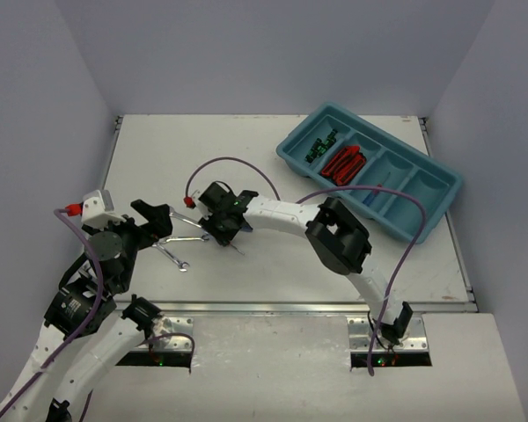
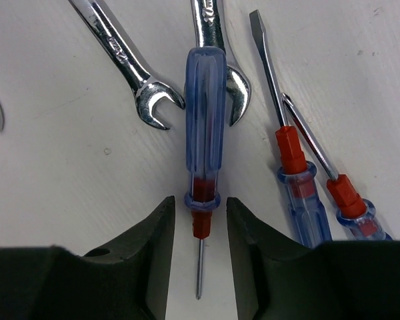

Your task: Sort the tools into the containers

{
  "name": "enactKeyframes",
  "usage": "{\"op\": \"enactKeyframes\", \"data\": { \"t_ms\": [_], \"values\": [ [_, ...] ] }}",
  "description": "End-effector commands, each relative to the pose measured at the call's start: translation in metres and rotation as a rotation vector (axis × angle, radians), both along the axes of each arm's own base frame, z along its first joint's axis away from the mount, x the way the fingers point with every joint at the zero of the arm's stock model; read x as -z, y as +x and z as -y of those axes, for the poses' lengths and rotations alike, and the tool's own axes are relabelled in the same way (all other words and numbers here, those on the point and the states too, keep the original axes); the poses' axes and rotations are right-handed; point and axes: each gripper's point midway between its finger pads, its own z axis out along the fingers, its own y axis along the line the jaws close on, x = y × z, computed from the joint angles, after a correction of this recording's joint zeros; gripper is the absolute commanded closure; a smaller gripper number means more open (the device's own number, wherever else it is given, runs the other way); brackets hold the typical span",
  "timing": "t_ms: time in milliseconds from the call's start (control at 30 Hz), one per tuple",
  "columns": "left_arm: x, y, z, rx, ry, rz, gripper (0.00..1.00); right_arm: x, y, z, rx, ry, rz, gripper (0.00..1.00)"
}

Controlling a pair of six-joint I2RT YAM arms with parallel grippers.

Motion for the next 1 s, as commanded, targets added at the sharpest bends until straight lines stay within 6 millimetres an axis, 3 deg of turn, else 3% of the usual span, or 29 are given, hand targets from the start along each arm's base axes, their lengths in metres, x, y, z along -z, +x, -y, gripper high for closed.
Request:
{"op": "enactKeyframes", "data": {
  "t_ms": [0,133,233,367,500,567,633,700,800,867,967],
  "values": [
    [-0.01,0.002,0.001,0.004,-0.008,0.035,0.0,-0.006,0.008,-0.016,0.007,0.033,0.039,0.63],
    [-0.009,0.002,0.001,0.004,-0.007,0.035,0.0,-0.001,0.008,-0.014,0.011,0.022,0.037,0.76],
    [-0.009,0.002,0.001,0.004,-0.007,0.036,0.0,-0.009,0.005,-0.015,0.009,0.035,0.044,0.97],
    [-0.009,0.002,0.001,0.003,-0.006,0.034,0.0,-0.036,0.0,-0.02,0.018,0.078,0.047,1.0],
    [-0.009,0.002,0.001,0.002,-0.008,0.035,0.0,-0.097,-0.009,-0.021,0.027,0.179,0.069,1.0],
    [-0.009,0.002,0.001,0.002,-0.007,0.033,0.0,-0.145,-0.014,-0.015,0.019,0.268,0.098,1.0],
    [-0.009,0.002,0.001,0.002,-0.007,0.033,0.0,-0.175,-0.016,-0.009,0.007,0.329,0.12,1.0],
    [-0.009,0.002,0.0,0.0,-0.007,0.034,0.0,-0.206,0.005,0.023,0.092,0.354,0.194,1.0],
    [-0.01,0.001,-0.001,-0.004,-0.011,0.038,0.0,-0.244,0.045,0.091,0.294,0.402,0.252,1.0],
    [-0.012,-0.001,-0.002,-0.007,-0.016,0.048,0.0,-0.242,0.082,0.152,0.489,0.418,0.222,1.0],
    [-0.014,-0.003,-0.003,-0.007,-0.025,0.062,0.0,-0.241,0.127,0.272,0.852,0.341,0.3,1.0]
  ]
}}
